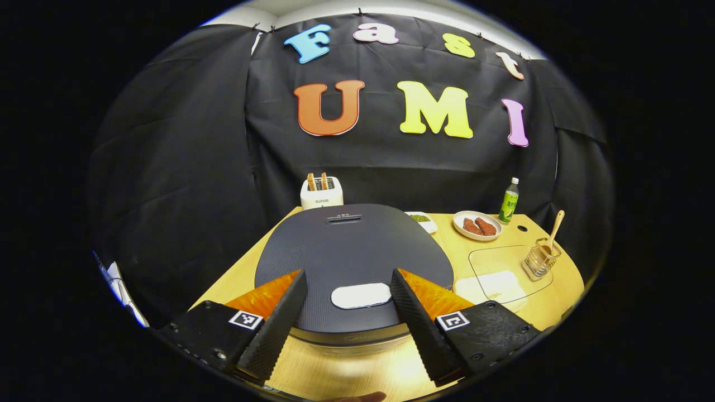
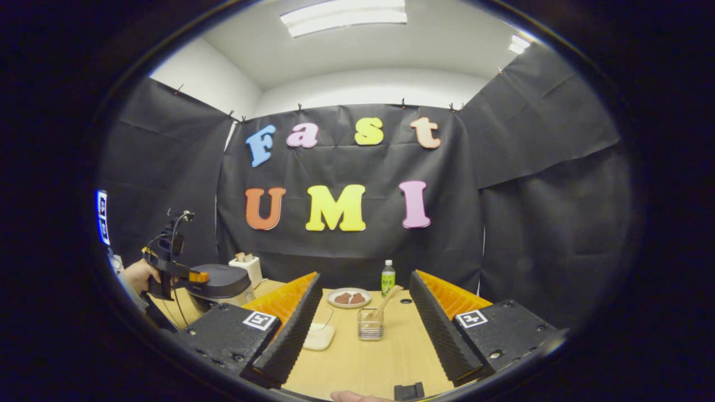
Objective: Close the left gripper, press the button to open the rice cooker; take a wooden spoon from the chopstick holder with the right hand, scoop a spoonful of rice and pour it into the rice cooker, then put the wooden spoon back into the chopstick holder.
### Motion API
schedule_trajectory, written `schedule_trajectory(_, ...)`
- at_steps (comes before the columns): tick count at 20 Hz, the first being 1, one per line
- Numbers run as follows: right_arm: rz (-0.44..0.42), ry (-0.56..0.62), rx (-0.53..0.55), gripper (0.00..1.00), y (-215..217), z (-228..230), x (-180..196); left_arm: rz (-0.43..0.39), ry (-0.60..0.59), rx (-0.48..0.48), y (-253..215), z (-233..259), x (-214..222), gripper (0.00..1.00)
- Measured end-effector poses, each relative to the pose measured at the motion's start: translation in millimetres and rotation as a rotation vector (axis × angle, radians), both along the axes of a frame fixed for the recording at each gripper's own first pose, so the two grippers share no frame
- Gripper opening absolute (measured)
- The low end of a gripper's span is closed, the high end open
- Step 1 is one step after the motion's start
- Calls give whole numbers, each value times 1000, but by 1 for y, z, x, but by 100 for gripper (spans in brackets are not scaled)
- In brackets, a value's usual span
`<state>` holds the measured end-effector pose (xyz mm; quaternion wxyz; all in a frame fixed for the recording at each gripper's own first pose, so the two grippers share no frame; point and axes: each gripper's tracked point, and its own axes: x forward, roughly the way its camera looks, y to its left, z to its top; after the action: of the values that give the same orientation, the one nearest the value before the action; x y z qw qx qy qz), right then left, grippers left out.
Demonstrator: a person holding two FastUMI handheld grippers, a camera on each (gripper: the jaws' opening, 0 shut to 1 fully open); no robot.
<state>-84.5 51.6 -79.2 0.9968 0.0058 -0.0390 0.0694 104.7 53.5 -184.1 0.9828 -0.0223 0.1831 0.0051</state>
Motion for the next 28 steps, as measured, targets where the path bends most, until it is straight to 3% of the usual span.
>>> schedule_trajectory(5, -2, 17, -2, 100, -2, -2, 3, 21, -6, 3, -12, 8, -10, 95)
schedule_trajectory(6, -11, 10, 10, 92, -3, 2, 5, 22, -16, 6, -17, 12, -14, 95)
schedule_trajectory(7, -31, 14, 17, 91, -7, 2, 9, 25, -36, 16, -20, 18, -20, 95)
schedule_trajectory(8, -49, 22, 22, 91, -8, 3, 11, 29, -59, 31, -23, 26, -26, 95)
schedule_trajectory(9, -58, 32, 26, 100, -5, 3, 12, 33, -90, 45, -25, 35, -34, 95)
schedule_trajectory(10, -60, 44, 34, 91, -1, 4, 13, 34, -123, 47, -26, 45, -43, 95)
schedule_trajectory(11, -59, 54, 42, 100, 3, 4, 14, 30, -151, 37, -30, 53, -55, 96)
schedule_trajectory(12, -60, 63, 46, 92, 7, 5, 15, 28, -173, 30, -34, 58, -65, 96)
schedule_trajectory(13, -64, 70, 46, 100, 10, 5, 17, 19, -209, 30, -39, 67, -79, 96)
schedule_trajectory(14, -71, 77, 39, 100, 13, 5, 18, 17, -246, 28, -42, 75, -90, 96)
schedule_trajectory(15, -79, 83, 32, 91, 16, 6, 19, 18, -277, 15, -45, 84, -101, 96)
schedule_trajectory(17, -82, 91, 19, 91, 25, 6, 18, -7, -313, -25, -60, 93, -123, 95)
schedule_trajectory(18, -82, 88, 16, 100, 30, 8, 16, -22, -345, -31, -66, 102, -133, 95)
schedule_trajectory(23, -101, 34, 4, 100, 48, 20, 16, -81, -464, -19, -85, 131, -178, 95)
schedule_trajectory(24, -98, 39, 13, 100, 52, 20, 16, -83, -467, -26, -89, 132, -185, 100)
schedule_trajectory(25, -92, 52, 24, 100, 55, 16, 17, -74, -471, -15, -90, 131, -190, 95)
schedule_trajectory(28, -110, 113, 62, 100, 54, 12, 22, -86, -494, 48, -103, 134, -202, 95)
